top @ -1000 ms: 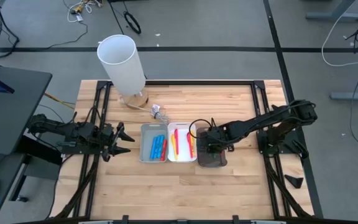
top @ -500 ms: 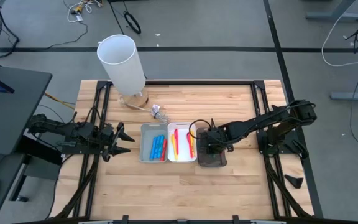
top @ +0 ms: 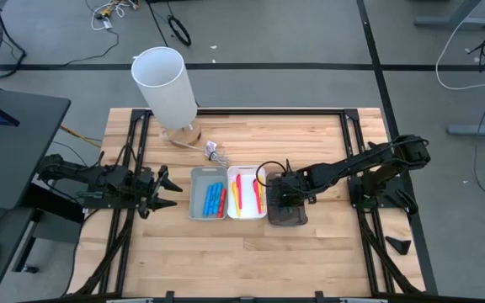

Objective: Pick & Place Markers
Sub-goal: Put the purple pen into the black bin

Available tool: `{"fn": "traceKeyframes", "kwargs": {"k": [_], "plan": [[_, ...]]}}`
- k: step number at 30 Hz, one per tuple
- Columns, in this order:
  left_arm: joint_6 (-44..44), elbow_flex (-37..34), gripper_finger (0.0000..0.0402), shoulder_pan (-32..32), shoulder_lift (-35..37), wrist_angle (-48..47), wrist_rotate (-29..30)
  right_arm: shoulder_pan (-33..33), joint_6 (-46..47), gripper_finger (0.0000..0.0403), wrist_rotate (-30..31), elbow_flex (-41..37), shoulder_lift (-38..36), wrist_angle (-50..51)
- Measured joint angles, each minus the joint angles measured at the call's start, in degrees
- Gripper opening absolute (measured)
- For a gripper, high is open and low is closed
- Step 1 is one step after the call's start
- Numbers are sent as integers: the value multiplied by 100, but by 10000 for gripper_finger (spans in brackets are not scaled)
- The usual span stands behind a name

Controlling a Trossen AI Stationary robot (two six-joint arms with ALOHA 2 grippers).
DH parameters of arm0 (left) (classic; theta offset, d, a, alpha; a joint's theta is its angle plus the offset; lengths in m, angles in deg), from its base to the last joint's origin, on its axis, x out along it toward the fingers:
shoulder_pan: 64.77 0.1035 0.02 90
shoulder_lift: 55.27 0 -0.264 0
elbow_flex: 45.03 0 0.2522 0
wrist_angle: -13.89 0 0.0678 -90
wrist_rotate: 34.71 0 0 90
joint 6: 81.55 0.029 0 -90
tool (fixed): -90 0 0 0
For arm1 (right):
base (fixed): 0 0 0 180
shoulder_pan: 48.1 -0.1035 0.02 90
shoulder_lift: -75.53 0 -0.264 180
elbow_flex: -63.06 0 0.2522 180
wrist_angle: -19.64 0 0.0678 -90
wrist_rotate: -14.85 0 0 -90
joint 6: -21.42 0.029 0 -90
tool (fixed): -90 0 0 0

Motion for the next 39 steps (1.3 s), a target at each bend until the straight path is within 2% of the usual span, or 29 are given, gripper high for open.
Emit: {"fn": "traceKeyframes", "kwargs": {"k": [5,8,12,22,29,39], "plan": [[-1,0,248,-2,2,0,0,170,-602,186,0,2,-199,-2],[-1,0,248,-1,1,0,0,348,-1316,184,-1,2,-341,21],[1,2,248,-1,1,0,0,663,-2448,176,-59,2,-539,23],[1,0,248,0,2,0,0,1548,-5757,170,-1022,4,-949,-3],[-1,2,248,0,0,-2,0,2242,-8125,171,-1454,11,-1040,-22],[-1,1,248,-1,1,-1,0,3250,-10270,171,-1630,11,-1040,-10]]}}
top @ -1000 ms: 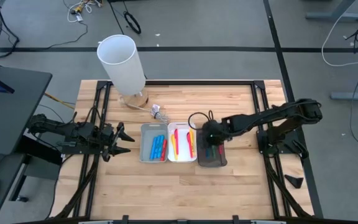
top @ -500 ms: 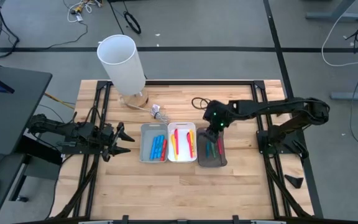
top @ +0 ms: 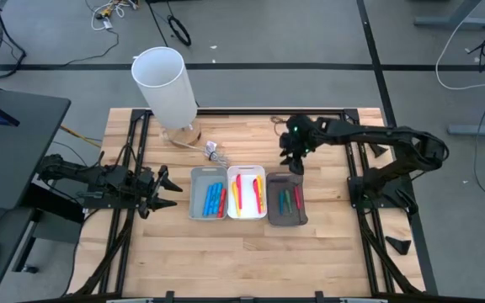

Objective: Pick & Place Markers
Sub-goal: Put the purple pen into the black bin

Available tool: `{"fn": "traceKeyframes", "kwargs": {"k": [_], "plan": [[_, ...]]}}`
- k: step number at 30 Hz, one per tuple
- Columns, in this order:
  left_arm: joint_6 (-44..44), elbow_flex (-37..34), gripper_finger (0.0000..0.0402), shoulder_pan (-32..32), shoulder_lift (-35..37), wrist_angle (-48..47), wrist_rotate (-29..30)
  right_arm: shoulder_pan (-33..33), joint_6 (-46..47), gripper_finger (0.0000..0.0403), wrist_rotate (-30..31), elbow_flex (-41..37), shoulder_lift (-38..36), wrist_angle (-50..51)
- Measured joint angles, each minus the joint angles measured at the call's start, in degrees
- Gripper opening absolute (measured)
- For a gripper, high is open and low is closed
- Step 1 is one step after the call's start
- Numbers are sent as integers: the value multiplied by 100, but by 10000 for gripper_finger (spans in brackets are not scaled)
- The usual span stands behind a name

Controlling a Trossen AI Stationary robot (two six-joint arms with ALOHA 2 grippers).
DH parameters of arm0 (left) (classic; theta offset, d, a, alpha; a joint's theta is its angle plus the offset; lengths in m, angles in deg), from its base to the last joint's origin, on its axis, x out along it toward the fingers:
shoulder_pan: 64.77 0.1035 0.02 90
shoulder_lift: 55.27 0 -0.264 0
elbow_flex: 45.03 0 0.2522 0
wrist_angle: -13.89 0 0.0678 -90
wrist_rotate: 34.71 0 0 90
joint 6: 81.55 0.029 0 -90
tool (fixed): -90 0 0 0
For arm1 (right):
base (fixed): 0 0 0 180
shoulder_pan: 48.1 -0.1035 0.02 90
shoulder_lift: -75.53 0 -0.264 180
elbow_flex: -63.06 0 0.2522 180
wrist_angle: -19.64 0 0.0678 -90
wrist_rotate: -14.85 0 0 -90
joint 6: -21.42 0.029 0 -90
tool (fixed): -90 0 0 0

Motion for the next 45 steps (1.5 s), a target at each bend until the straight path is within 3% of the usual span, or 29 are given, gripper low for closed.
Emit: {"fn": "traceKeyframes", "kwargs": {"k": [8,13,19,38,45], "plan": [[0,1,248,1,-1,0,0,845,-1007,171,-17,1,4,4],[1,0,248,0,0,-1,1,1051,-1196,170,-506,0,159,157],[0,0,248,1,-1,-1,1,1002,-1576,162,-677,0,545,611],[0,1,248,1,1,-1,0,107,-2069,158,-614,0,1331,669],[0,-1,248,1,1,-1,0,96,-2113,158,-288,0,1533,588]]}}
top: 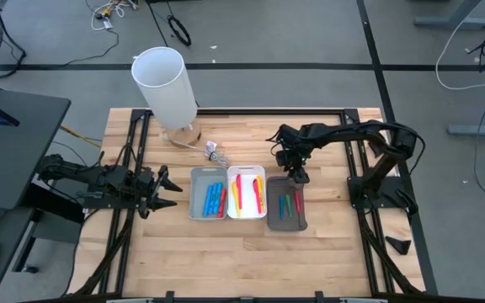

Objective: Pick & Place Markers
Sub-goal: Put the purple pen into the black bin

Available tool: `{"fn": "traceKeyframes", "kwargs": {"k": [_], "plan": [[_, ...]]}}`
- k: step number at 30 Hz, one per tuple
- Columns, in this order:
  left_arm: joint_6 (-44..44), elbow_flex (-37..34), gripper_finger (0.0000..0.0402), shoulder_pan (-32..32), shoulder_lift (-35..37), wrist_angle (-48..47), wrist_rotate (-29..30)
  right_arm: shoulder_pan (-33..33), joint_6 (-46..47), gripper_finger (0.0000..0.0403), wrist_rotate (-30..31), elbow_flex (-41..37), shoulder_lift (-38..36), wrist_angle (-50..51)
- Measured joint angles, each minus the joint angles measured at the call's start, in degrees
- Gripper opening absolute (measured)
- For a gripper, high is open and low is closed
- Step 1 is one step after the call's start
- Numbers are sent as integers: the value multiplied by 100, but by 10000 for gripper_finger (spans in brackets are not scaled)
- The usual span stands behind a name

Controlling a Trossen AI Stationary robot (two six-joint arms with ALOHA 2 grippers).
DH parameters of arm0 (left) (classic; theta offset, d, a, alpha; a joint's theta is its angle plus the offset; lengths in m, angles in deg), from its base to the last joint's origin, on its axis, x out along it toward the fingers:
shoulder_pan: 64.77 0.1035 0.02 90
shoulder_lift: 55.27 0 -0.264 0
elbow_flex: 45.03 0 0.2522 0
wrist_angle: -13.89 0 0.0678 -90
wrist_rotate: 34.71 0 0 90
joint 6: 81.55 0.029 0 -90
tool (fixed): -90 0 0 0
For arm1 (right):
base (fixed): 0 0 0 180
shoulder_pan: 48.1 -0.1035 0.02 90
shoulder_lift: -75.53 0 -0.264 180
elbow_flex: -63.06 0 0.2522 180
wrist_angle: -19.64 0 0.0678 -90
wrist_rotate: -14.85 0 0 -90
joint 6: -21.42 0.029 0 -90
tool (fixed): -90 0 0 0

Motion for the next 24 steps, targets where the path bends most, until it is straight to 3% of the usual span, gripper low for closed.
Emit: {"fn": "traceKeyframes", "kwargs": {"k": [24], "plan": [[0,0,248,-2,0,1,1,-304,-496,158,414,-4,150,-327]]}}
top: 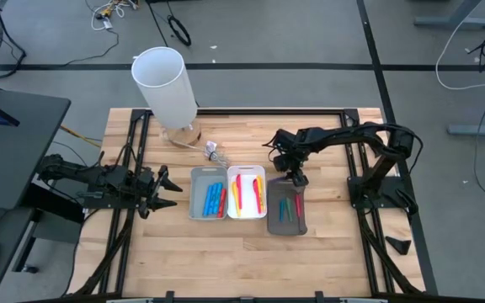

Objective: Pick & Place Markers
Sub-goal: Put the purple pen into the black bin

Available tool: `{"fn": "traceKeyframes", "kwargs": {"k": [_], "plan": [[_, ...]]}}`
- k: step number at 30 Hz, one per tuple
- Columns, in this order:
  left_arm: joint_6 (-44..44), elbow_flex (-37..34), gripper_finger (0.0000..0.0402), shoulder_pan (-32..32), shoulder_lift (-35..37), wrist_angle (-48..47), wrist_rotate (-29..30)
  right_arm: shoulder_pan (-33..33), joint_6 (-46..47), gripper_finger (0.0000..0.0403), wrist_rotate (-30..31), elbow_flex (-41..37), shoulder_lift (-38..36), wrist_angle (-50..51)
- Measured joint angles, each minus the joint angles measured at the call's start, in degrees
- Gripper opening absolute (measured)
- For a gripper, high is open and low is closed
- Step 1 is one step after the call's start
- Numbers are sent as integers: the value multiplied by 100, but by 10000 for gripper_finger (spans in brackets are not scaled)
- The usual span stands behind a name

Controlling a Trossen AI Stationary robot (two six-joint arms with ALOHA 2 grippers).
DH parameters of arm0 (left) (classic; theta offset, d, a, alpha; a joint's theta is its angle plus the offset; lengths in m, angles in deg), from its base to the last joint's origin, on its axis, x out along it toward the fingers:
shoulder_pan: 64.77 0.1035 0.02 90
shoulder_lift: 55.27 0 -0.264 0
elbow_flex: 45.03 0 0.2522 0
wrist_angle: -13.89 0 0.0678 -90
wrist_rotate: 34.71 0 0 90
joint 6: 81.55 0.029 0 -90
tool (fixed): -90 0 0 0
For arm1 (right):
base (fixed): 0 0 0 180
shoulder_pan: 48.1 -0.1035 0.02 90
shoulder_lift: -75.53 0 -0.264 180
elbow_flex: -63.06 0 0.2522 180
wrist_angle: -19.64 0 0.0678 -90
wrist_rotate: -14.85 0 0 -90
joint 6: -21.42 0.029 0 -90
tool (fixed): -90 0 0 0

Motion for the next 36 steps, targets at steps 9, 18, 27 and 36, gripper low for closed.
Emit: {"fn": "traceKeyframes", "kwargs": {"k": [9,18,27,36], "plan": [[0,0,248,2,-1,0,1,-2,-191,158,4,11,249,-185],[1,1,248,2,0,0,0,-33,-358,157,21,33,280,-263],[0,0,248,0,-1,-1,-1,-92,-727,157,-22,108,295,-461],[2,0,248,2,-1,-1,0,-92,-1280,158,175,123,400,-446]]}}
